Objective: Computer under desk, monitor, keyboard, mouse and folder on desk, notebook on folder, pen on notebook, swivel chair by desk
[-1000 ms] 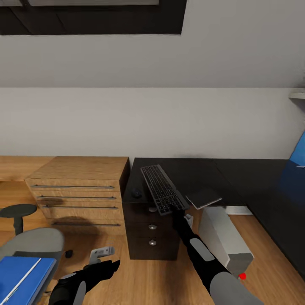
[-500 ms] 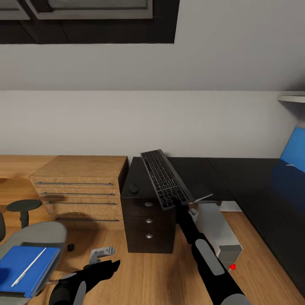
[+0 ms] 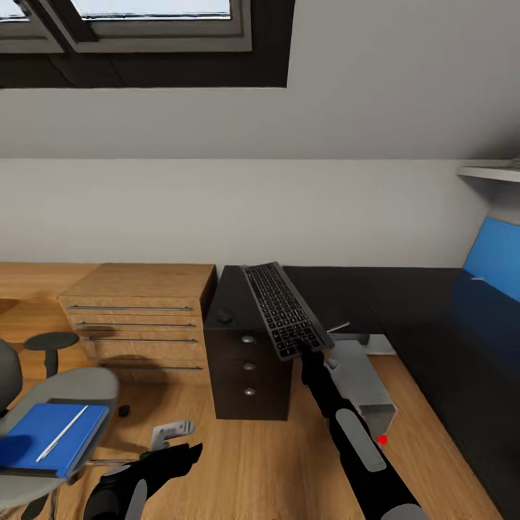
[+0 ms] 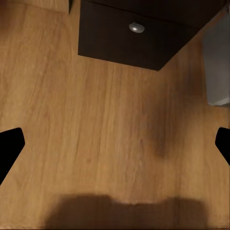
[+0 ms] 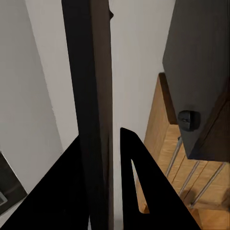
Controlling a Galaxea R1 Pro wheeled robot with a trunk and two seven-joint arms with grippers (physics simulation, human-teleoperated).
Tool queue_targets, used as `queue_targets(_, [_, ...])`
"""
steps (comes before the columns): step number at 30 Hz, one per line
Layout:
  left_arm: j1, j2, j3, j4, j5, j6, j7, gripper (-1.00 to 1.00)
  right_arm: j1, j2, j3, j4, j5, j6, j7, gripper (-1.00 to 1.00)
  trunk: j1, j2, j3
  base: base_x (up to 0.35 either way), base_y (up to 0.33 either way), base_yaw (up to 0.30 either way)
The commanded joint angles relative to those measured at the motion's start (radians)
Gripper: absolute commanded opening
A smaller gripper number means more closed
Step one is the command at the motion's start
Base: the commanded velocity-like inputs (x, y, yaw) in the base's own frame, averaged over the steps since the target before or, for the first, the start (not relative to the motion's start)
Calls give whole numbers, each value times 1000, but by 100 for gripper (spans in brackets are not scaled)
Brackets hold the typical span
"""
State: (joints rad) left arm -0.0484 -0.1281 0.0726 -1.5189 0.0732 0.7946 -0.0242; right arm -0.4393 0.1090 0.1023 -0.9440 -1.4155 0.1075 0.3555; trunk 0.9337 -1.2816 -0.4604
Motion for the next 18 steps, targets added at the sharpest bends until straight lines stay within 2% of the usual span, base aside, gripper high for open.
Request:
queue_targets(1, [-1, -1, 3, -1, 7, 6, -1, 100, -1, 0, -1, 1, -12, 6, 5, -100, -5, 7, 2, -303, -206, 0])
queue_targets(8, [-1, -1, 3, -1, 8, 6, 1, 100, 0, 0, -3, 2, -11, 6, 1, -100, -31, 56, 24, -302, -206, -35])
queue_targets(18, [-1, -1, 3, -3, 8, 5, 1, 100, 0, 0, -14, 3, -11, 7, -20, -100, -70, 126, 55, -302, -206, -196])
